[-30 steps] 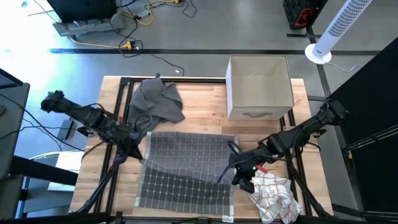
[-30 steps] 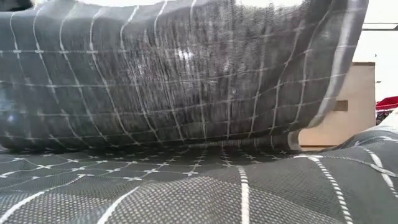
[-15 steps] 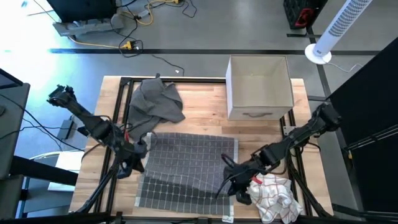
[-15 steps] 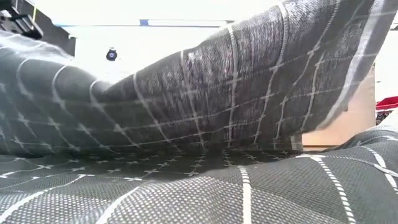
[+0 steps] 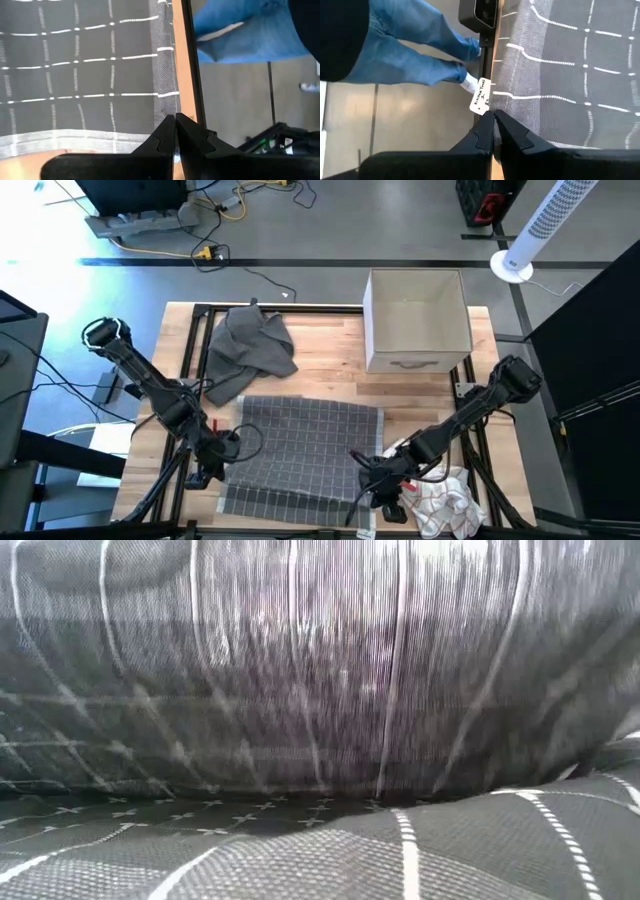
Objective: Fold towel
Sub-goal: Fold the gray checkered towel
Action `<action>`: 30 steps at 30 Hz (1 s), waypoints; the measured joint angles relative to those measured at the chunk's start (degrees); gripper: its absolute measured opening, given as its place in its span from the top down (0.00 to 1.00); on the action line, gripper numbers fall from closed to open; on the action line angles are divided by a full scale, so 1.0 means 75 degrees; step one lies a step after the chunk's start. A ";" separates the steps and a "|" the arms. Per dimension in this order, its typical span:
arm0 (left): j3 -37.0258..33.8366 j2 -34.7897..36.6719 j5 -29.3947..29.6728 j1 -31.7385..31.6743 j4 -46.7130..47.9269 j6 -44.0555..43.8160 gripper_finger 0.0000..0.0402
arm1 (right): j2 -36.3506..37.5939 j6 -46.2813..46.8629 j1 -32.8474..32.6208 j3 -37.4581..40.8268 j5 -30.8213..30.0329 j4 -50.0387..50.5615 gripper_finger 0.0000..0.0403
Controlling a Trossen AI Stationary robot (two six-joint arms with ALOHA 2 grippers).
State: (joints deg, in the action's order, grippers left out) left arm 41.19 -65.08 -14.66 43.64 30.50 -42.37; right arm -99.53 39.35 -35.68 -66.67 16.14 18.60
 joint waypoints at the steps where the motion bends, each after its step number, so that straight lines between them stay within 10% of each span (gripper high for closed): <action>1: 0.0000 -0.0074 -0.0011 0.0018 -0.0072 0.0000 1.00 | -0.0049 -0.0067 0.0002 0.0000 0.0082 -0.0067 1.00; 30: 0.0000 -0.1626 -0.0472 0.0554 -0.1927 -0.0536 0.96 | -0.0801 -0.0107 -0.0154 0.0000 0.1139 -0.0698 0.95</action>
State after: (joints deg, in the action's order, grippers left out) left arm 41.19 -77.28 -18.20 47.80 16.05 -46.39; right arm -105.54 38.55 -36.84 -66.67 24.69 13.37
